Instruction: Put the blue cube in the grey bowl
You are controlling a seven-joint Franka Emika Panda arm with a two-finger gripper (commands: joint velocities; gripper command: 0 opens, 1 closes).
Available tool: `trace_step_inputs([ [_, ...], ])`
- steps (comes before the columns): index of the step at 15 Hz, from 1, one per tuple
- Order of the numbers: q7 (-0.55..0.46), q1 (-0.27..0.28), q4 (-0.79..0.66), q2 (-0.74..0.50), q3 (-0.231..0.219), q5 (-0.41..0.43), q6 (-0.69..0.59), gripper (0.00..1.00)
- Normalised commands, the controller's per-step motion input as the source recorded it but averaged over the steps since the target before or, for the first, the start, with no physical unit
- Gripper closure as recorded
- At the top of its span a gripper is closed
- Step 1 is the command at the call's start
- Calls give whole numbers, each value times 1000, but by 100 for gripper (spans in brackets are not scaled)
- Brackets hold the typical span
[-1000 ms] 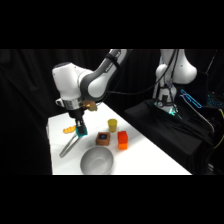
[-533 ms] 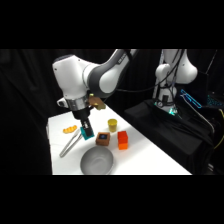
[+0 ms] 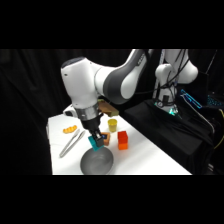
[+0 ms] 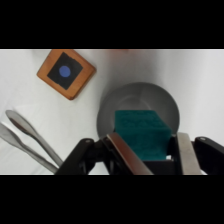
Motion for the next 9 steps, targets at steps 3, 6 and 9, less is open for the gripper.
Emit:
trace_step_inputs([
  [3, 21, 34, -137, 12, 34, -17, 352, 74],
  [6, 13, 20, -83, 83, 31, 6, 338, 74],
  [9, 26, 28, -10, 133, 27, 14, 300, 74],
])
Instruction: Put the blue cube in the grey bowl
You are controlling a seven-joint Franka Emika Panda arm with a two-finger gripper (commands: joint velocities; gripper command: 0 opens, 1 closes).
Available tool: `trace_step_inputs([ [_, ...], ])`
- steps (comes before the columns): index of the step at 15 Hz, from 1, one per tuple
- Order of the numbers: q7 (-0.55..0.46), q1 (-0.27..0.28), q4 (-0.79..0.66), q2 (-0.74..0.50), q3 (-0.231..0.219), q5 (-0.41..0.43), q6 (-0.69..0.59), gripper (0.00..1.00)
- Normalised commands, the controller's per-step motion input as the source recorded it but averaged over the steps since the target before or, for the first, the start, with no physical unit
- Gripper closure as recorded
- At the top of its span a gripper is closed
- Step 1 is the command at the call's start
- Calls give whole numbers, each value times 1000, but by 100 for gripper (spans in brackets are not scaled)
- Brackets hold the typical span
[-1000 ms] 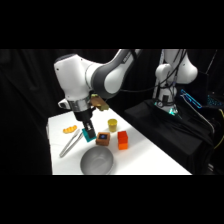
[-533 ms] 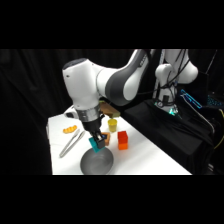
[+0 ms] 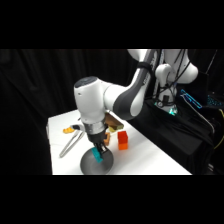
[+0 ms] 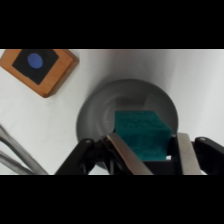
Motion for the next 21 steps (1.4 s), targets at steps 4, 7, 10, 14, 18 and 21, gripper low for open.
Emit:
trace_step_inputs([
  [4, 38, 43, 50, 120, -4, -18, 235, 24],
  [7, 50, 49, 57, 13, -48, -60, 117, 1],
  [10, 44, 36, -9, -135, -30, -37, -58, 0],
  [14, 5, -1, -63, -301, 6, 4, -271, 0],
  [18, -69, -48, -19, -371, 39, 37, -424, 0],
  [21, -96, -62, 73, -307, 43, 39, -437, 0],
])
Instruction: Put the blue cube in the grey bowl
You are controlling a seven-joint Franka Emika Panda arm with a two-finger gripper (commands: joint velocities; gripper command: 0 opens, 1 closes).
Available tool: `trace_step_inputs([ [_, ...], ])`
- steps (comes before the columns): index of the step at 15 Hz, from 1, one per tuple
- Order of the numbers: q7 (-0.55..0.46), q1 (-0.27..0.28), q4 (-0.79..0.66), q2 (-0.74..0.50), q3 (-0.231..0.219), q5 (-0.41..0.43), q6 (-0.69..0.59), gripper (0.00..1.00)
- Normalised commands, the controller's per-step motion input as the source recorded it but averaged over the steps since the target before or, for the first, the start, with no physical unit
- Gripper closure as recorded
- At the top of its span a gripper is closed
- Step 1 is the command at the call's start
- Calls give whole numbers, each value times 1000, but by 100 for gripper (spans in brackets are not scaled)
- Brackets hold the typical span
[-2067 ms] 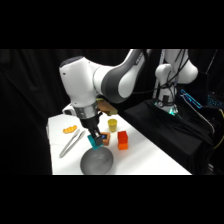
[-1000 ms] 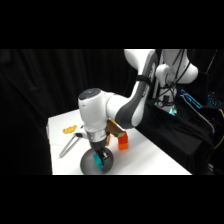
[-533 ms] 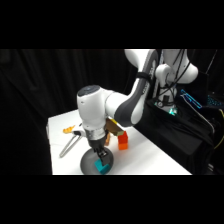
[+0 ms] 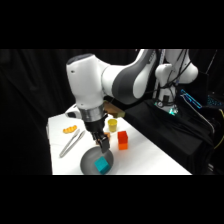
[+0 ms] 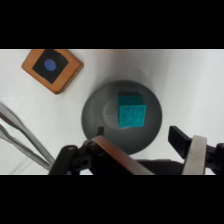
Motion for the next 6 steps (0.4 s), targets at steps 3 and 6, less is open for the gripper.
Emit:
trace_step_inputs([
  [3, -98, -60, 106, -243, 47, 41, -397, 0],
  [6, 1, -32, 112, -186, 18, -27, -305, 0],
])
